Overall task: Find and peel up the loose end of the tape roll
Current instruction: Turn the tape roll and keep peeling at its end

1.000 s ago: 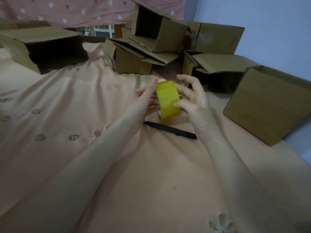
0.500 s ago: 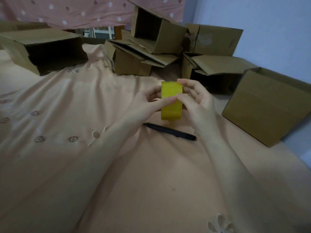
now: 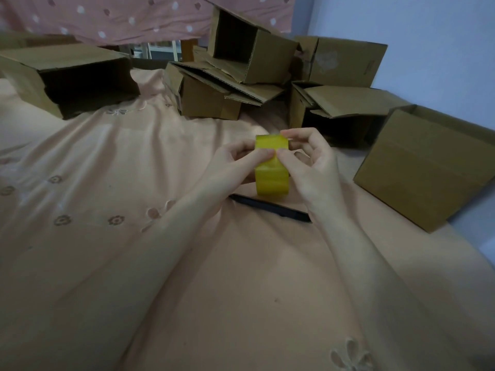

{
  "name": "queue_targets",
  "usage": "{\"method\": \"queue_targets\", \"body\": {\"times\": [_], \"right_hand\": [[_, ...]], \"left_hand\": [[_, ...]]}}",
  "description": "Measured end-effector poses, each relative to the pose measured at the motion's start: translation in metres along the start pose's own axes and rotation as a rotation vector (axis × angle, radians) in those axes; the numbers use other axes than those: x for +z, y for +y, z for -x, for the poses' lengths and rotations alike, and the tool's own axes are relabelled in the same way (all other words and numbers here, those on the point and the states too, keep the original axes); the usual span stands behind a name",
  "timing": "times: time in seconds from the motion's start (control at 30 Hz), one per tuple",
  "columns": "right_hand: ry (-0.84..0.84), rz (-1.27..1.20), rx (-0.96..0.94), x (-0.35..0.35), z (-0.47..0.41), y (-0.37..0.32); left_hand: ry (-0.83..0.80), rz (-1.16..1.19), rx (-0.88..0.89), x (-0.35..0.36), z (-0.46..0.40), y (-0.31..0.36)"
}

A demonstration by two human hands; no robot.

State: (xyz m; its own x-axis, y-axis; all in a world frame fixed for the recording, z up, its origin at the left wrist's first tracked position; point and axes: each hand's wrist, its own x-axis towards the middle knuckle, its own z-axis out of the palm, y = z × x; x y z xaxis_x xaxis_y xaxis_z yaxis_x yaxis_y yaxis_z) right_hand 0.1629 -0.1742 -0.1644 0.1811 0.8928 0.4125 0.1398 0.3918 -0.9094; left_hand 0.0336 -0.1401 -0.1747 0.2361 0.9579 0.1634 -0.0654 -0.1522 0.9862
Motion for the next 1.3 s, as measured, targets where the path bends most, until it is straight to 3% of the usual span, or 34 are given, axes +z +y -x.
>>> {"method": "queue_targets", "body": {"times": [0.43,0.73,0.93,1.17,1.3], "right_hand": [[0.06,0.127,-0.089,-0.002,-0.003,0.006],[0.151,0.111,-0.059,-0.01,-0.005,0.004],[0.093,0.01,-0.002,-0.009,-0.008,-0.002],[-0.051,0.41,-0.189,-0.009,-0.006,0.011],[-0.037,0.42,-0.236,-0.006,-0.005,0.011]], "left_hand": [[-0.021,0.0,0.007,0.0,0.0,0.002],[-0.079,0.096,-0.027,-0.001,0.001,-0.001],[-0.112,0.228,-0.016,-0.009,-0.003,-0.004],[-0.047,0.334,-0.004,-0.014,-0.01,-0.007],[0.023,0.273,-0.014,-0.013,-0.011,-0.004]]}}
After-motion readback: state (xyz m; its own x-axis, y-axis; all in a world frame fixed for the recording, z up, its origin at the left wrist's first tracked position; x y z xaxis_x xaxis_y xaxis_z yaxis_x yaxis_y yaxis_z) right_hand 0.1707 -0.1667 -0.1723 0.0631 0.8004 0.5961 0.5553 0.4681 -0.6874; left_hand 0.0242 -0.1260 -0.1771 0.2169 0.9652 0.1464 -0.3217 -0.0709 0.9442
